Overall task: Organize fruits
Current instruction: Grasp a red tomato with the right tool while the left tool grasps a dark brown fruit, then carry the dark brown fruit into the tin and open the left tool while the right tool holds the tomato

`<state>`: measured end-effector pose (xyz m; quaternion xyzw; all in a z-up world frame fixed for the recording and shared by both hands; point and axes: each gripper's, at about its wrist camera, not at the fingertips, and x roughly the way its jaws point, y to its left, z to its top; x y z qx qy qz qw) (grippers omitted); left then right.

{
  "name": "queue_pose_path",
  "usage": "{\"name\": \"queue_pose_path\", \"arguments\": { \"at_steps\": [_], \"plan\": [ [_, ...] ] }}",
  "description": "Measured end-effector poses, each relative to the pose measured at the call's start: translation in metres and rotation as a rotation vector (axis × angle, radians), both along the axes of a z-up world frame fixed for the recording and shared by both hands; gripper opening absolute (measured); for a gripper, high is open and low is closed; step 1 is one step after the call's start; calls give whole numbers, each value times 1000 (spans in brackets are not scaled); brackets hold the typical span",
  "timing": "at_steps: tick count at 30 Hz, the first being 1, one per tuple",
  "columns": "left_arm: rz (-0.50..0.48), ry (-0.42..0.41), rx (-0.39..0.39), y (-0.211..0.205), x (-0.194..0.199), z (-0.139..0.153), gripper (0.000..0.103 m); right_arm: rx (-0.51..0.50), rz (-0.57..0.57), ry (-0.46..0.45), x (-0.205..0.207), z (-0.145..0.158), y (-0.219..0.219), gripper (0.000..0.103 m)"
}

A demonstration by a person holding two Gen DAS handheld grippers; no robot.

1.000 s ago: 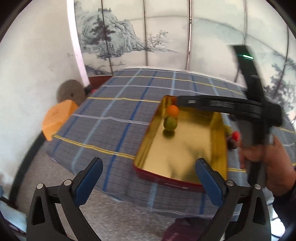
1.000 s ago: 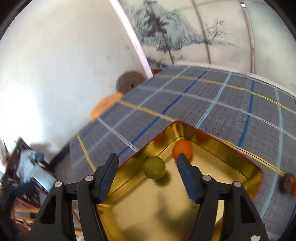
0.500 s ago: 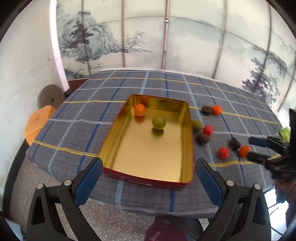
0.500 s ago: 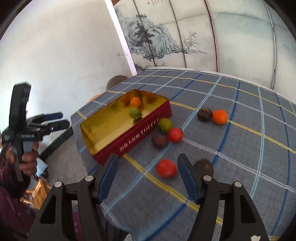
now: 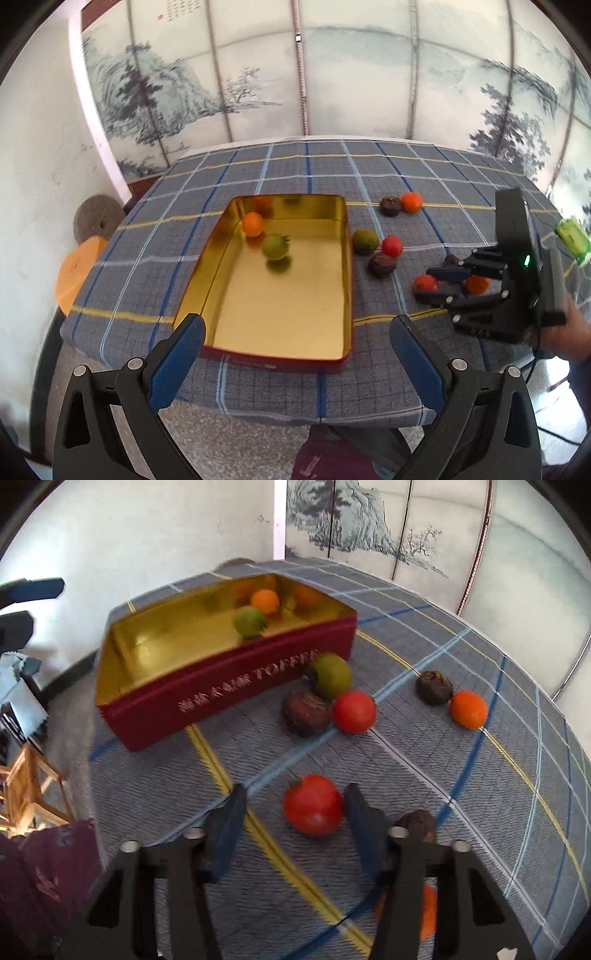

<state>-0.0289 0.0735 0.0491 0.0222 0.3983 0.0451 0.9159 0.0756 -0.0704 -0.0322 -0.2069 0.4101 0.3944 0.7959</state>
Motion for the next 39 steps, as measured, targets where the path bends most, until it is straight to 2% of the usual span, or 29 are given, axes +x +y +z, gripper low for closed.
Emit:
{"name": "queue_pose_path", "arguments": {
  "at_steps": [2,3,5,8,12,15,21,23,26,30,31,32,33,37,39],
  "plan": [
    [-40,9,-3,-10,7,-1,100,40,-45,-11,2,8,-14,30],
    [-65,14,-18,-15,12,-1,100,92,-79,-12,4,17,-29,30],
    [-101,13,-42,-24,21,0,100,227,-158,-5,6,37,-67,30],
    [-183,29,-103,-43,43,-1,100,326,-305,-27,12,52,-130,30],
    [-252,120,-225,-73,84,-12,100,263,-501,-36,30,36,-198,30],
    [-282,182,-332,-93,112,-23,100,264,-577,-14,39,22,-231,31],
    [-190,303,-457,-112,153,-48,93,293,-590,35,41,2,-248,31],
    [-165,360,-486,-117,162,-58,81,307,-575,25,38,4,-248,31],
    [-137,422,-483,-122,170,-73,71,329,-562,42,40,4,-251,31],
    [-115,450,-492,-128,176,-85,69,367,-549,44,39,7,-253,32],
    [-117,455,-496,-131,177,-88,60,372,-547,48,40,7,-253,32],
    [-123,466,-496,-135,178,-91,40,376,-543,52,40,7,-253,32],
    [-130,490,-484,-140,180,-97,34,379,-542,53,40,7,-253,32],
    [-167,432,-402,-153,176,-95,33,374,-543,61,42,6,-252,33],
    [-166,401,-390,-153,170,-91,33,362,-550,78,45,3,-251,33]
  ]
}}
